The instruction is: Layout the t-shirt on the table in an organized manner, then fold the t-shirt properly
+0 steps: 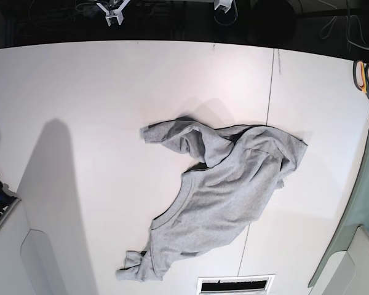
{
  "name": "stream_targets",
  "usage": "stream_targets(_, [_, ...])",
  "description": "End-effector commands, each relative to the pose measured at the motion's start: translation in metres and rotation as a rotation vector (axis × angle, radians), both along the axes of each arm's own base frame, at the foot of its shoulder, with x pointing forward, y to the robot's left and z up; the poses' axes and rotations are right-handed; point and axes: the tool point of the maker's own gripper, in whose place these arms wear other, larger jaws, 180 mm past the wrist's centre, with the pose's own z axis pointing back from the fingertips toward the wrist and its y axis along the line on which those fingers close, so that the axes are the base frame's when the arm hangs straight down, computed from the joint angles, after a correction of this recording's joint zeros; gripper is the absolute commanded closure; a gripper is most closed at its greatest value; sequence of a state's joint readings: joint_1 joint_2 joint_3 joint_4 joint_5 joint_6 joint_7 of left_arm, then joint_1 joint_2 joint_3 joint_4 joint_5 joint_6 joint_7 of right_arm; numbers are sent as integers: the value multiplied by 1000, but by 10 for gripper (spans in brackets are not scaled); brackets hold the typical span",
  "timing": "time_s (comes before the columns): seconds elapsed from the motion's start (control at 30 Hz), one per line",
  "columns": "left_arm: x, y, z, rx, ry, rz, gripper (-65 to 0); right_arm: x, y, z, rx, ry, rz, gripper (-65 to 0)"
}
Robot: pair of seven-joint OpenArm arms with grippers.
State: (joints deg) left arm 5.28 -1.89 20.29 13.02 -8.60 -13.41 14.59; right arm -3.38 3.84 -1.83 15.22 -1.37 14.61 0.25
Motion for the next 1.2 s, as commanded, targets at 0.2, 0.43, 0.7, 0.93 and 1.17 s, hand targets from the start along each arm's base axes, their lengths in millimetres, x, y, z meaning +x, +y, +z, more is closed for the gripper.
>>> stream_targets(0.2, [-1,-6,1,-21,-5,3,-22,0,-2,0,2,-7,0,0])
stream_targets(0.43, [-5,-6,1,-21,1,4,-22,0,-2,0,3,-7,0,0])
stream_targets(0.7, [-16,-12,3,-40,-10,12,-22,-7,-2,1,3,0,0,0])
stream_targets(0.93, [-23,-21,9,-69,-42,42,-22,-26,-2,6,10,-14,6,0])
stream_targets(1.17, [-11,-7,17,-81,-120,125,-22,-38,-3,28,137,-72,51,0])
